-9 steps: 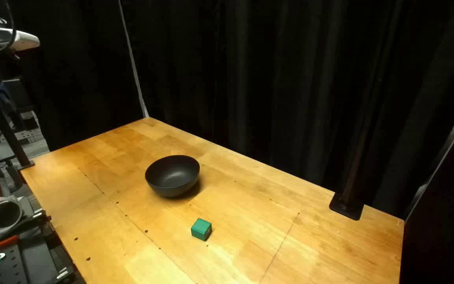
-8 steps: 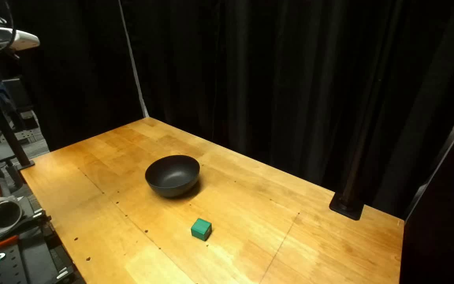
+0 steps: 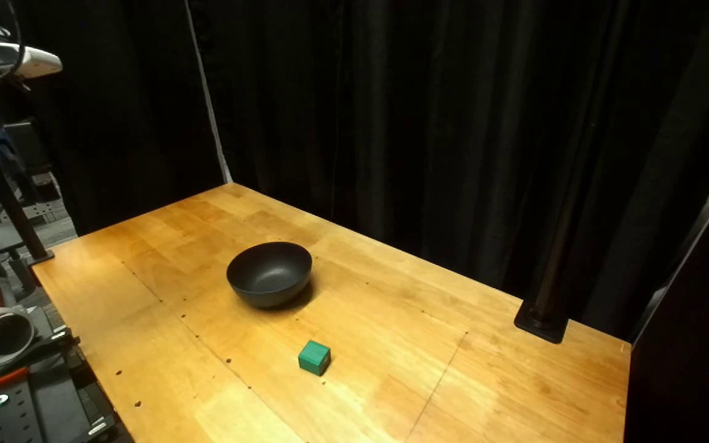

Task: Pick up the block from the table and put it in the bowl

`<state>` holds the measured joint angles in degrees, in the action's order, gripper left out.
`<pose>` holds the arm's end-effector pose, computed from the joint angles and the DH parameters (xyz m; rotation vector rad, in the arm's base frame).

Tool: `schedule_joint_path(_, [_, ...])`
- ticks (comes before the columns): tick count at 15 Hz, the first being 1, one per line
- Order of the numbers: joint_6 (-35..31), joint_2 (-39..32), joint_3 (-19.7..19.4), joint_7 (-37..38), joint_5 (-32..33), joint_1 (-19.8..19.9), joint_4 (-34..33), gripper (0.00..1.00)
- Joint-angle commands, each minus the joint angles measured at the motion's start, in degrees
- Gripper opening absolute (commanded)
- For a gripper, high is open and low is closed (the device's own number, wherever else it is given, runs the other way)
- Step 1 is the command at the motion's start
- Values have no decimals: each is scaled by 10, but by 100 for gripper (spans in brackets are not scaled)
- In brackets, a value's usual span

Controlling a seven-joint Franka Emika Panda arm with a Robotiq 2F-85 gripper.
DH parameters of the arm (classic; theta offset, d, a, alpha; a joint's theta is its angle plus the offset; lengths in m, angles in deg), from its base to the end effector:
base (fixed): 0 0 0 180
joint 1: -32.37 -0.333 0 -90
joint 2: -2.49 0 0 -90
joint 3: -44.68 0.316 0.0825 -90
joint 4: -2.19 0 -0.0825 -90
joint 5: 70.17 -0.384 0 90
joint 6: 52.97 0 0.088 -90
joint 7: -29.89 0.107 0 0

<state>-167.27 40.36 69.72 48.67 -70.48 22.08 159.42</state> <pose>0.2747 0.1787 0.3851 2.8392 0.2628 -0.0210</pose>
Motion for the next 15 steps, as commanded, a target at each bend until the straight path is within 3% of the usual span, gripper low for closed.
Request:
schedule_joint_path(1, [-14,-74,-19,62,9,33,-49,100])
schedule_joint_path(7, [-59,-252,-79,152,44,133,-177,100])
schedule_joint_path(15, [-92,-458,-216,255,9,142,-328,100])
